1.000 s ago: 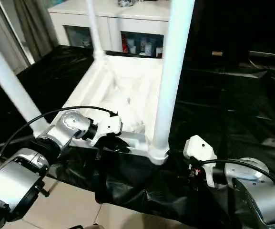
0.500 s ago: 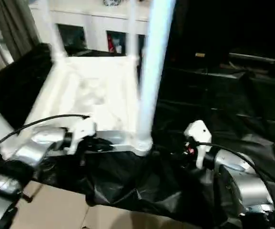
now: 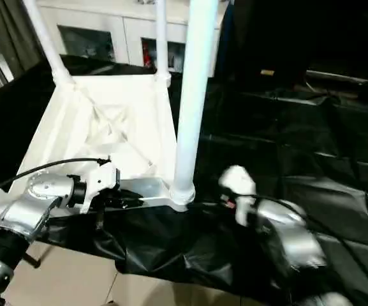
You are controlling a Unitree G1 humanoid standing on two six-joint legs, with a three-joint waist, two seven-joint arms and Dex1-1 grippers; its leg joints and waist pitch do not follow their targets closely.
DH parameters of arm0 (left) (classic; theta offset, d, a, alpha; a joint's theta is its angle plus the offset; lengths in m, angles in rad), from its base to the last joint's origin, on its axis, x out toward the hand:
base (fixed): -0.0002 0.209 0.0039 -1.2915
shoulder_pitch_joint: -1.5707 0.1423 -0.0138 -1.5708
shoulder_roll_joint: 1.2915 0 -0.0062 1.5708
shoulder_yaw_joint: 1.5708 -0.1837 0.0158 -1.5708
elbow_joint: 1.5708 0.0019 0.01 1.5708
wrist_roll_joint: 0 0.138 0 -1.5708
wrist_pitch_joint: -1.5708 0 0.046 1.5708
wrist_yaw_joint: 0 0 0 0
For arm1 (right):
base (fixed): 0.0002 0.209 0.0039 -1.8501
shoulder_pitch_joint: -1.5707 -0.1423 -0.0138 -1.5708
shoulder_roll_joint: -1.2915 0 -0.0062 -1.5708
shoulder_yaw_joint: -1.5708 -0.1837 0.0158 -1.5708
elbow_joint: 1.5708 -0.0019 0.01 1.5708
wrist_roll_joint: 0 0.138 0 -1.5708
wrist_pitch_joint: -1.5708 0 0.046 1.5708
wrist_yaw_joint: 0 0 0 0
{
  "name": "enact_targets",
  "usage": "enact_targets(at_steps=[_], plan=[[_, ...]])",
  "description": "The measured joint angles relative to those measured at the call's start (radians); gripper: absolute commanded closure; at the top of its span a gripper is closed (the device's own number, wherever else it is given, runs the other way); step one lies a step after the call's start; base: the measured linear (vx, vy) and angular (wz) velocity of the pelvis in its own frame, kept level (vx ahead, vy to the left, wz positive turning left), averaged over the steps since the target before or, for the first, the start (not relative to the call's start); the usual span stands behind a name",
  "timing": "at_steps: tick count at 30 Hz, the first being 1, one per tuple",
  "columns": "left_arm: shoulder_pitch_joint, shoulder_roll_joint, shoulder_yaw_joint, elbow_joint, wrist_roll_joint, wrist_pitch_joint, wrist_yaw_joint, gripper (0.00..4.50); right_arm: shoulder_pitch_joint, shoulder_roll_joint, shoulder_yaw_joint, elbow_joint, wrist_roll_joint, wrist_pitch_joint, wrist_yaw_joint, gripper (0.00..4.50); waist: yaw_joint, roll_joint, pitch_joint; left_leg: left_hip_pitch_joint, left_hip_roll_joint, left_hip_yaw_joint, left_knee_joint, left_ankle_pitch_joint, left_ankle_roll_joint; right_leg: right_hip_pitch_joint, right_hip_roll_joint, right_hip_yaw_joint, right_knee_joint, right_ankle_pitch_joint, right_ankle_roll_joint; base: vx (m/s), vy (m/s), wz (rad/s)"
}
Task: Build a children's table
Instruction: Rotate leg to tighten
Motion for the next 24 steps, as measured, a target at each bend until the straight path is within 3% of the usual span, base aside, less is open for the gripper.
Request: enact_targets(at_steps=[15, 22, 24], plan=[[-0.028, -0.010, -0.015, -0.001, 0.002, 0.044, -0.007, 4.50, -0.099, 0.083, 0.026, 0.166, -0.034, -0.165, 0.036, 0.04, 0.002, -0.004, 0.003, 0.000, 0.000, 0.002, 0.000, 0.000, 0.000, 0.000, -0.002, 0.000, -0.001, 0.001, -0.001, 0.000, 0.000, 0.00], [-0.029, -0.009, -0.016, 0.000, 0.001, 0.047, -0.007, 4.50, -0.096, 0.084, 0.018, 0.059, 0.003, -0.129, 0.050, 0.04, 0.002, -0.004, 0.004, 0.000, 0.000, 0.002, 0.000, 0.000, -0.001, 0.000, -0.002, 0.000, -0.001, 0.001, -0.001, 0.000, 0.000, 0.00], [-0.029, -0.009, -0.016, 0.000, 0.001, 0.047, -0.008, 4.50, -0.097, 0.084, 0.017, 0.029, 0.014, -0.114, 0.058, 0.30, 0.002, -0.004, 0.004, 0.000, 0.000, 0.002, -0.001, 0.000, -0.001, 0.000, -0.002, 0.000, -0.001, 0.001, -0.001, 0.000, 0.000, 0.00]])
